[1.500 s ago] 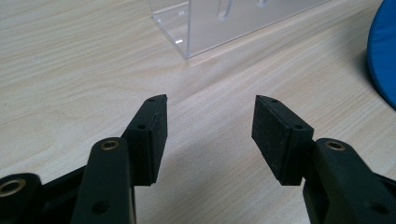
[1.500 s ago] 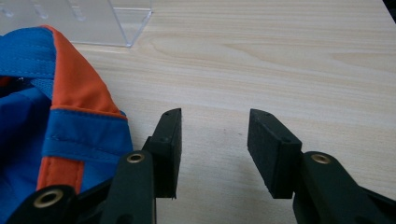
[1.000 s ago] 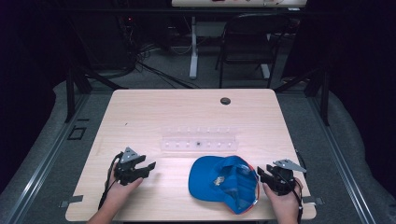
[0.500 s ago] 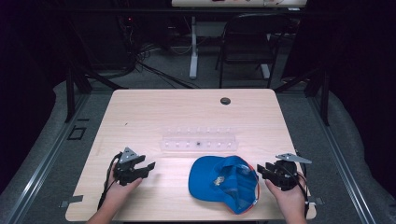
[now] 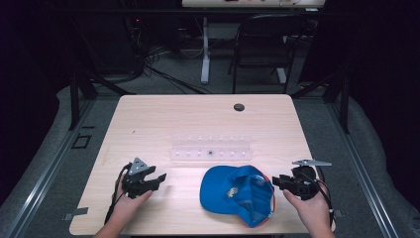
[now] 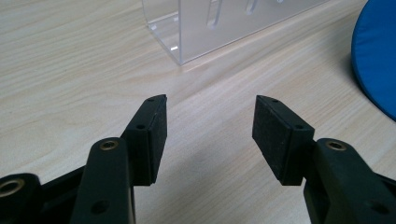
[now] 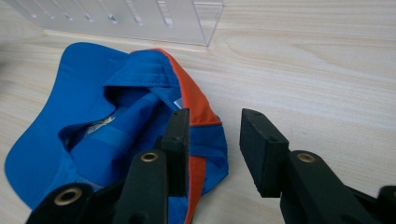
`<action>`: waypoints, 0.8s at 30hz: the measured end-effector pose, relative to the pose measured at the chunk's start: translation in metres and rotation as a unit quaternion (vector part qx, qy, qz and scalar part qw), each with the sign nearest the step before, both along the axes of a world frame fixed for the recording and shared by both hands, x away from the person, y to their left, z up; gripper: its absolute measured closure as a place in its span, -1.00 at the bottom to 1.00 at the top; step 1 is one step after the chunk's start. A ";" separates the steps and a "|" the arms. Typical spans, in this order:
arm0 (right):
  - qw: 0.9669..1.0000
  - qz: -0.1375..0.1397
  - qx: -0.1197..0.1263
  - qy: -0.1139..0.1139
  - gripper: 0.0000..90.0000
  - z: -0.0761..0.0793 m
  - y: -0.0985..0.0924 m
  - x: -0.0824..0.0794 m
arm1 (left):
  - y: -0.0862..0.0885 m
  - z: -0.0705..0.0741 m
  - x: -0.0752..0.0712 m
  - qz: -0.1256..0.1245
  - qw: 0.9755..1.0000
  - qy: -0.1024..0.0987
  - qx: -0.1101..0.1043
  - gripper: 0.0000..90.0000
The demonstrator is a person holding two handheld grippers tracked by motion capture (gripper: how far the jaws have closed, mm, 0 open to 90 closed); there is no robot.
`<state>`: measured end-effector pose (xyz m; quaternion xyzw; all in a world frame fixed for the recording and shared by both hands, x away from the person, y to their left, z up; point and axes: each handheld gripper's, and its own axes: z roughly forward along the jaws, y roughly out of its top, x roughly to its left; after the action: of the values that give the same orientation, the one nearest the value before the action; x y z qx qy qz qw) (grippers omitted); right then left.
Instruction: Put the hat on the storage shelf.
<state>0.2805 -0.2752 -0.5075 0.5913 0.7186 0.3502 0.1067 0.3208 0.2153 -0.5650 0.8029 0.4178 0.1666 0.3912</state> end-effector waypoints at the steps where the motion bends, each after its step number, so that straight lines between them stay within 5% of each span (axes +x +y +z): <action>1: 1.000 0.002 -0.001 0.001 0.41 0.001 0.000 0.000 | 0.000 0.000 0.000 0.000 1.000 0.000 0.001 0.02; 24: 0.998 0.037 0.007 0.057 0.41 0.013 0.008 -0.002 | 0.002 0.000 0.001 0.004 1.000 -0.001 -0.001 0.02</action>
<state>0.2788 -0.2672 -0.4940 0.5841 0.7422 0.3250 0.0487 0.3217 0.2168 -0.5653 0.8006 0.4207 0.1686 0.3921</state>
